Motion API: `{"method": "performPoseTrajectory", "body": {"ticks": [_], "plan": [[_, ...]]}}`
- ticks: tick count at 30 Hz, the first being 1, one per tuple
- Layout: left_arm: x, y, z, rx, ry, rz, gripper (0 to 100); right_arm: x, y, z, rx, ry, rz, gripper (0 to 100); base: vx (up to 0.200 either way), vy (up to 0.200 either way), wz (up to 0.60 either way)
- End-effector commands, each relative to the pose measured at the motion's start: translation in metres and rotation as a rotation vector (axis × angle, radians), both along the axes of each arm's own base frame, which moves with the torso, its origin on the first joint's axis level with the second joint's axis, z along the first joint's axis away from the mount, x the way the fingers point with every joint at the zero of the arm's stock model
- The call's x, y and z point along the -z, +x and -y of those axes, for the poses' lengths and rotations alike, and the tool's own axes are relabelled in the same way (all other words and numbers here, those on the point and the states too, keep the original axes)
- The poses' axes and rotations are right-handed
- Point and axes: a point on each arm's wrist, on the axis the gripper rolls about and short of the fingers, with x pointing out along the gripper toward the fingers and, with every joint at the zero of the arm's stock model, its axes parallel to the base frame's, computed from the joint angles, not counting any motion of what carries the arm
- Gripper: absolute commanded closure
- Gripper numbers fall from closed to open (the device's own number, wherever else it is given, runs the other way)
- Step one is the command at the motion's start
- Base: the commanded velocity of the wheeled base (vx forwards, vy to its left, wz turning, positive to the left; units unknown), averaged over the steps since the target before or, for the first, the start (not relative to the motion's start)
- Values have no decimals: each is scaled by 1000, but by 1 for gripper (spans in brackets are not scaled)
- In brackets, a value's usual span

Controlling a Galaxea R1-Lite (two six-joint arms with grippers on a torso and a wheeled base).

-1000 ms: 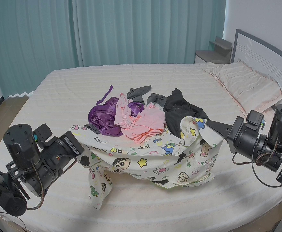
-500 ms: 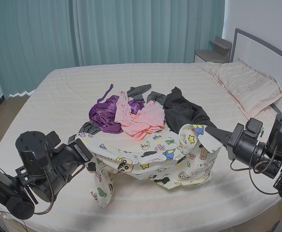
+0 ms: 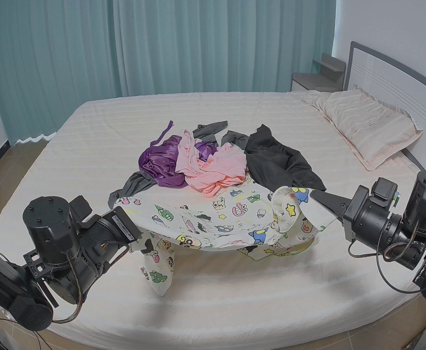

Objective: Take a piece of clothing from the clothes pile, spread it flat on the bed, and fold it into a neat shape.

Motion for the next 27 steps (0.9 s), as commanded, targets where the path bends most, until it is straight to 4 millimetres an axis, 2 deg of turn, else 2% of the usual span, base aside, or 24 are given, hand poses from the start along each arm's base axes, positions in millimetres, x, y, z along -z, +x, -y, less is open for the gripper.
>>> {"method": "performPoseTrajectory", "body": {"ticks": [1, 18, 27], "plan": [[0, 0, 0, -19, 2, 3, 100, 0, 0, 0, -2, 1, 2, 100, 0, 0, 0], [1, -1, -2, -67, 14, 6, 100, 5, 6, -4, -6, -12, -15, 100, 0, 200, 0], [-5, -8, -7, -86, 2, 24, 100, -6, 13, -11, -13, 1, 31, 100, 0, 200, 0]]}}
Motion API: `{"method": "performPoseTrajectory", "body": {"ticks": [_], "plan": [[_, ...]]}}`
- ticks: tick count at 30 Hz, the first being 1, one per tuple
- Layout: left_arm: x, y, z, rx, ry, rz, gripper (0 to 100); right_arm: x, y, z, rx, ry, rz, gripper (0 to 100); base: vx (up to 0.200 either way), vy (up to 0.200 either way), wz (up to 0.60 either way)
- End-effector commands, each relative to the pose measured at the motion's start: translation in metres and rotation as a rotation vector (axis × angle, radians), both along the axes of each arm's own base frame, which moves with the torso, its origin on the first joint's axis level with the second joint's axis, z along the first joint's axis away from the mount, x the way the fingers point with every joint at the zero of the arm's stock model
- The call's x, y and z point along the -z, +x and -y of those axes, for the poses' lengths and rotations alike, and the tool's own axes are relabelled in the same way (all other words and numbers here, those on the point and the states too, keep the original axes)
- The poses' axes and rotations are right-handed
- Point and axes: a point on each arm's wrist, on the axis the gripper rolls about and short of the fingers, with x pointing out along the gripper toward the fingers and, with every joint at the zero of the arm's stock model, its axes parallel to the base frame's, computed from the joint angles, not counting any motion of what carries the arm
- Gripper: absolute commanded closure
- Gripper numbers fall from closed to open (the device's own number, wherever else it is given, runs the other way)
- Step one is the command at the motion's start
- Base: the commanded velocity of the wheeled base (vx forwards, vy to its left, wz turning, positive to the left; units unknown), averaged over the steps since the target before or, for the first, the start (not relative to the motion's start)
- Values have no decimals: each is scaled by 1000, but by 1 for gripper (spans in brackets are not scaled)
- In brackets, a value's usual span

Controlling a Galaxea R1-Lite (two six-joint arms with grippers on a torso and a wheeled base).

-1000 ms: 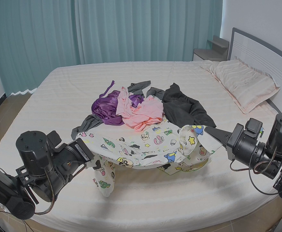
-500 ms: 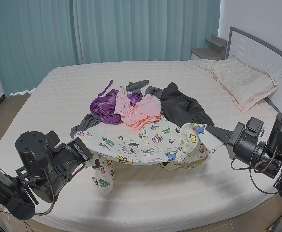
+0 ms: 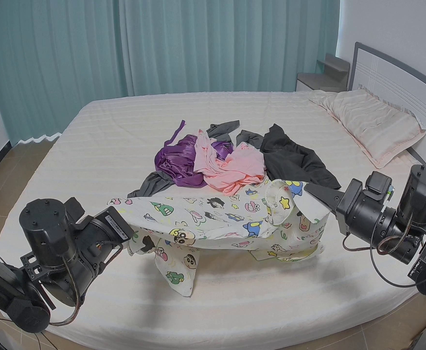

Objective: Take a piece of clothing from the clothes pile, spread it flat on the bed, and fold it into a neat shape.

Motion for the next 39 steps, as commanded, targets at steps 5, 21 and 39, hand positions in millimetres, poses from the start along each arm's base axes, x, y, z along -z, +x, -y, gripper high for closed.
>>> {"method": "performPoseTrajectory", "body": {"ticks": [5, 21, 39], "plan": [[-10, -10, -7, -4, -23, 34, 100, -3, 1, -5, -14, 1, 13, 100, 0, 200, 0], [-13, -11, -10, -11, -28, 48, 100, -4, 1, -6, -17, 4, 20, 100, 0, 200, 0], [-18, -14, -12, -29, -35, 64, 100, -12, 3, -7, -14, 8, 51, 100, 0, 200, 0]]}}
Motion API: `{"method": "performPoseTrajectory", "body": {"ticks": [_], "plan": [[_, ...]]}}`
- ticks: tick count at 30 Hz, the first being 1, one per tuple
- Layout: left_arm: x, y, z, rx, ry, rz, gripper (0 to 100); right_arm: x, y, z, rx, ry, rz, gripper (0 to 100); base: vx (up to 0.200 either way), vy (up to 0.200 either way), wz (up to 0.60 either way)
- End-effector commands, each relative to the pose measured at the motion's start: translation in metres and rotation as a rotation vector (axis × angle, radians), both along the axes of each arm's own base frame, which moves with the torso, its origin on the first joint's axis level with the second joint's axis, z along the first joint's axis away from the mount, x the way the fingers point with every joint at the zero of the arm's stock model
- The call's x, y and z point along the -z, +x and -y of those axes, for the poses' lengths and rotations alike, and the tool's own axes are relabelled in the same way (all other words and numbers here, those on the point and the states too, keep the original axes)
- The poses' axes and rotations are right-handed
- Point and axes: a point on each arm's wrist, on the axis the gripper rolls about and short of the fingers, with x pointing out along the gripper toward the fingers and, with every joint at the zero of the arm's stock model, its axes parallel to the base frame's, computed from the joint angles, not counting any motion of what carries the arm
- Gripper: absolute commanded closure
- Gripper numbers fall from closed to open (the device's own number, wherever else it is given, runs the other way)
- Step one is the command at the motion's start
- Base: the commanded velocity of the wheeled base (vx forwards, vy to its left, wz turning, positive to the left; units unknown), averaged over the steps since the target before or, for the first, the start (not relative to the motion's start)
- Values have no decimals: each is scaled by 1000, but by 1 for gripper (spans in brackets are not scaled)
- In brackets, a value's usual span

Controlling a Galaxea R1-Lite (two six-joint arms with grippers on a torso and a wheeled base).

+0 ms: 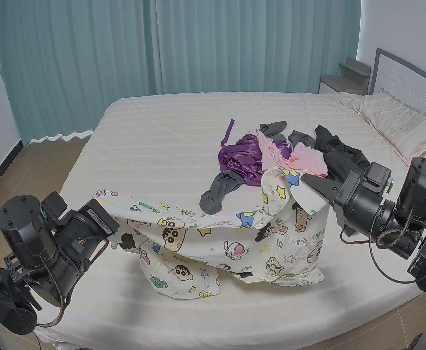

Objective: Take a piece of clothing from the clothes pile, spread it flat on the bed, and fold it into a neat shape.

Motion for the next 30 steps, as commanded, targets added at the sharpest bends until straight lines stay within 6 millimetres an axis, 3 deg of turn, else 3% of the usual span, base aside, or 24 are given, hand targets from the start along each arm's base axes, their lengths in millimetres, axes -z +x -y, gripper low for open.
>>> {"method": "performPoseTrajectory", "body": {"ticks": [1, 17, 25, 30], "plan": [[0, 0, 0, -10, 0, 1, 100, -2, 0, 1, 2, 3, 6, 100, 0, 200, 0], [-1, -2, 1, -7, 3, 5, 100, -7, 2, 6, 29, 3, 32, 100, 0, 200, 0], [0, -1, 2, -4, 3, 2, 100, -7, 2, 7, 40, 3, 32, 100, 0, 0, 0], [-1, -2, 3, 7, 0, 3, 100, -7, 1, 8, 43, 2, 31, 100, -200, 0, 0]]}}
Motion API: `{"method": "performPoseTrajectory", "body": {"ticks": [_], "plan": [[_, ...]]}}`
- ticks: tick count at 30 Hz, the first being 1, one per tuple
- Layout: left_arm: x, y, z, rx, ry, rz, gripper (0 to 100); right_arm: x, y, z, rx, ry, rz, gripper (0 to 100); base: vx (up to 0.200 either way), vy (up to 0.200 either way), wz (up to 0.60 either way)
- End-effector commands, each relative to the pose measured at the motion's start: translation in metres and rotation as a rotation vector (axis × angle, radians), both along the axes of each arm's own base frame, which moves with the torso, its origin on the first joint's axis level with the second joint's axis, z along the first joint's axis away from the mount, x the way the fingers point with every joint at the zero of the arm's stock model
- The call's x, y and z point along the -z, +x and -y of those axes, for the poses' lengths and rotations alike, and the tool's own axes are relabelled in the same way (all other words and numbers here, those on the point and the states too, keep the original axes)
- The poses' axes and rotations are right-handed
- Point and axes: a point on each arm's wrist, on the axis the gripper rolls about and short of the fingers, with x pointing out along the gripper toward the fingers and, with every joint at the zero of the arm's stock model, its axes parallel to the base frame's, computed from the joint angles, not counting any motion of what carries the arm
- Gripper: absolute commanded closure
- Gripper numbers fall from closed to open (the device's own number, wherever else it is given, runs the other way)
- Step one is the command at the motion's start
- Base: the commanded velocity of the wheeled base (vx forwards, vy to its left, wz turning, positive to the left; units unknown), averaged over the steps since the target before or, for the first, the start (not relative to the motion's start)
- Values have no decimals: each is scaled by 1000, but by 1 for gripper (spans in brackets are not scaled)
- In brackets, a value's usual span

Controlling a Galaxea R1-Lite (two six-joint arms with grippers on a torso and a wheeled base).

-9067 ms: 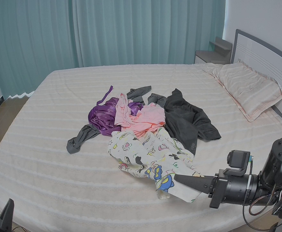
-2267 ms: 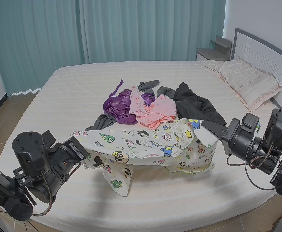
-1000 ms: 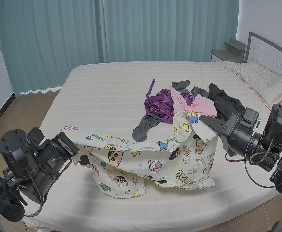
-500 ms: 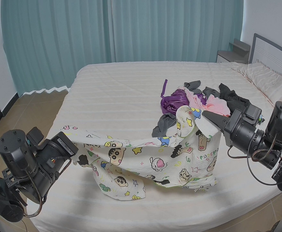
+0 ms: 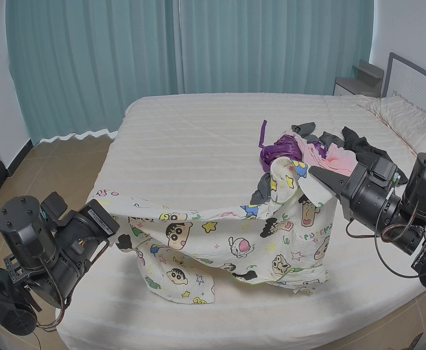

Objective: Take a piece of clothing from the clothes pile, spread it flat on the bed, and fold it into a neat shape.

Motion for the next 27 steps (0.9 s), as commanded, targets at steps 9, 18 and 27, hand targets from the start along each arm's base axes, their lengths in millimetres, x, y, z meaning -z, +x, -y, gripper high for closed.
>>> {"method": "performPoseTrajectory", "body": {"ticks": [9, 18, 27], "plan": [[-2, -4, 3, 18, -6, 8, 100, -12, -10, 6, 0, 2, 56, 100, -200, 0, 0], [-23, -20, -4, 40, -37, 91, 100, -28, -32, 16, -4, -50, 195, 100, -200, 0, 0], [-44, -40, -14, 55, -11, 199, 100, -71, -75, 33, -18, -2, 423, 100, -44, 0, 0]]}}
